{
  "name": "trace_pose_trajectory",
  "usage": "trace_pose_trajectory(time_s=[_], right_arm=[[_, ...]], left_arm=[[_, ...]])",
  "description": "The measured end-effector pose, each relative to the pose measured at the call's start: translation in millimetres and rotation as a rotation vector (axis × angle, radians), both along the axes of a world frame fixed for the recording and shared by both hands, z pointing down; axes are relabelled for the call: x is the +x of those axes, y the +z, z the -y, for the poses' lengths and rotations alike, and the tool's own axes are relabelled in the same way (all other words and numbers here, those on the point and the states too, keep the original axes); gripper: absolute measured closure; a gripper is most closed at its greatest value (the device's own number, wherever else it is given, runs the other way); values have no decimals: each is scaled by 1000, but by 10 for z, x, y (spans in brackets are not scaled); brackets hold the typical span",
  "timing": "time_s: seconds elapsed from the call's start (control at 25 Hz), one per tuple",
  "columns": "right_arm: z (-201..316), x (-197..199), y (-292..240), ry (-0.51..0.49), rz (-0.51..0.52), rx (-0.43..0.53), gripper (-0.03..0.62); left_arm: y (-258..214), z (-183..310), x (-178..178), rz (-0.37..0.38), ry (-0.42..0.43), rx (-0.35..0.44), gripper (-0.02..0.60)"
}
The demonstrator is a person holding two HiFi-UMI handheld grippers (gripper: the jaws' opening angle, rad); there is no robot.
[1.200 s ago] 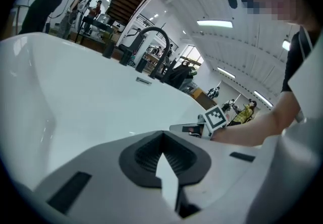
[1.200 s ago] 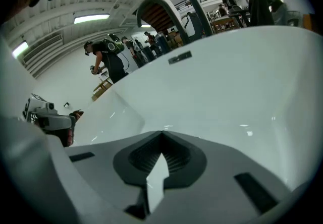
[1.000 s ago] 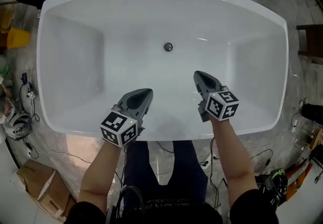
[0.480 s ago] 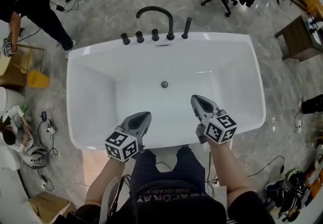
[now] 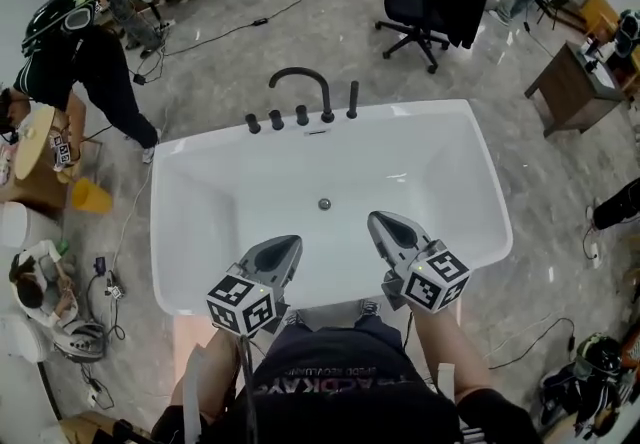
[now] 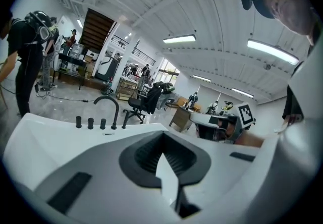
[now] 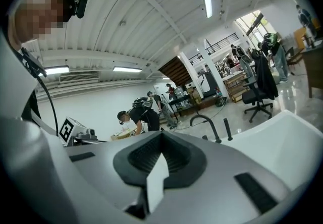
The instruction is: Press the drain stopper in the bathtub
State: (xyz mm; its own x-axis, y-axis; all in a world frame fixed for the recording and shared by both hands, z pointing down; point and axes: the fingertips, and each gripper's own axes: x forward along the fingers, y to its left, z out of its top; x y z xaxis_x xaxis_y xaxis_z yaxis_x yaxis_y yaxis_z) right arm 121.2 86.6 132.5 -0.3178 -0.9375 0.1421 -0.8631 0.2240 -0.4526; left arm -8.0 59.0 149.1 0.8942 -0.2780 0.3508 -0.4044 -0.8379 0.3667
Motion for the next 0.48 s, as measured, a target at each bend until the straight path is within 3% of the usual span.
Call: trace_pose_trajectory(time_s=[0.48], right_arm=[[-370, -359, -362, -98, -8, 67, 583]], left_arm=[[-208, -218, 53, -40, -25, -21, 577]])
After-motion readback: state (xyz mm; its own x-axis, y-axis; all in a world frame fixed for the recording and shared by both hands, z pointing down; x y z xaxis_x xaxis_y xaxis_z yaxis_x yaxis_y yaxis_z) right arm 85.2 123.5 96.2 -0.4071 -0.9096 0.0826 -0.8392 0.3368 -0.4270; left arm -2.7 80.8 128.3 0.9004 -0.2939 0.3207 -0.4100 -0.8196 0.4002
